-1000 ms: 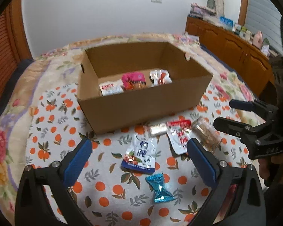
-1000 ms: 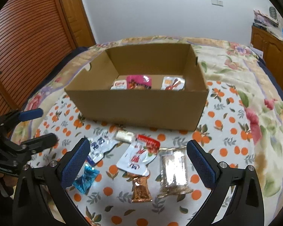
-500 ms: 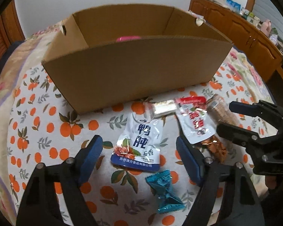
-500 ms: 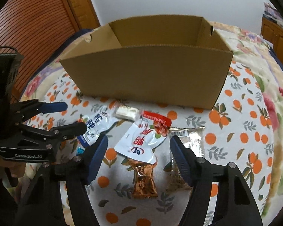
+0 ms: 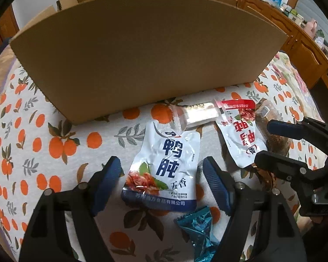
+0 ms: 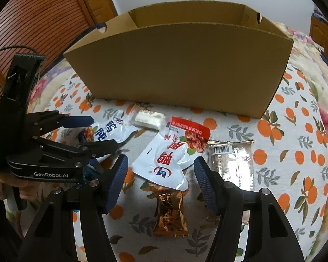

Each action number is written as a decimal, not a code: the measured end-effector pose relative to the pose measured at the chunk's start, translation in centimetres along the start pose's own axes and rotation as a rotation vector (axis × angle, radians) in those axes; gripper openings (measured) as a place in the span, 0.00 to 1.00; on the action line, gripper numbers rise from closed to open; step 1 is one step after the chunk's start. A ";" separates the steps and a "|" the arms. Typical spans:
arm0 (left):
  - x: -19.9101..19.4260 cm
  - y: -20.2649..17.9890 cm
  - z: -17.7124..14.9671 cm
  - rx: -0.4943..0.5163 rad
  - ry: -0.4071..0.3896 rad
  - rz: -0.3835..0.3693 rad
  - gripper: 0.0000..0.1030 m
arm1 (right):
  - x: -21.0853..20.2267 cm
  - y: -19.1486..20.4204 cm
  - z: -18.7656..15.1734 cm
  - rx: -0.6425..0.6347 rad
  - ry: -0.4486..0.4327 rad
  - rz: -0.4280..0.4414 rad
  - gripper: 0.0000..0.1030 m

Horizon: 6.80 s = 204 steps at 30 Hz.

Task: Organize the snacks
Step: 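Grasp the white duck-gizzard pack with the left tool while the right tool grasps the red-topped duck pack, then lift both held duck packs and carry them over the cardboard box, then open both tools to drop the two duck packs into the box, then withdraw both tools back toward the remaining snacks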

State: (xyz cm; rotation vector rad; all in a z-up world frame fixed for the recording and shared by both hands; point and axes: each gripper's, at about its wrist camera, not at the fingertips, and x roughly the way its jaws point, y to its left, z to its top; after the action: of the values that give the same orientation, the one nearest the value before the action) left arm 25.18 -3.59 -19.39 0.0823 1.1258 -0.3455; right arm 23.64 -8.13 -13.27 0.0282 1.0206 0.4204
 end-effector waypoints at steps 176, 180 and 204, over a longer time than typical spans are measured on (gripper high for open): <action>-4.9 4.1 11.7 -0.056 -0.270 0.073 0.59 | 1.5 -2.0 13.8 -0.110 -0.126 -0.154 0.61; -5.0 4.2 11.4 -0.064 -0.267 0.073 0.59 | 1.3 -2.3 13.9 -0.098 -0.125 -0.155 0.63; -13.3 -1.3 6.3 0.035 -0.356 0.099 1.00 | -10.8 -2.0 7.0 -0.034 -0.238 -0.136 1.00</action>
State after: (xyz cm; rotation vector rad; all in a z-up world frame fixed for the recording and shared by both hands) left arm 25.13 -3.25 -4.68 0.1026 0.7610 -0.2785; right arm 25.23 -12.58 -1.17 -0.0213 0.7758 0.3017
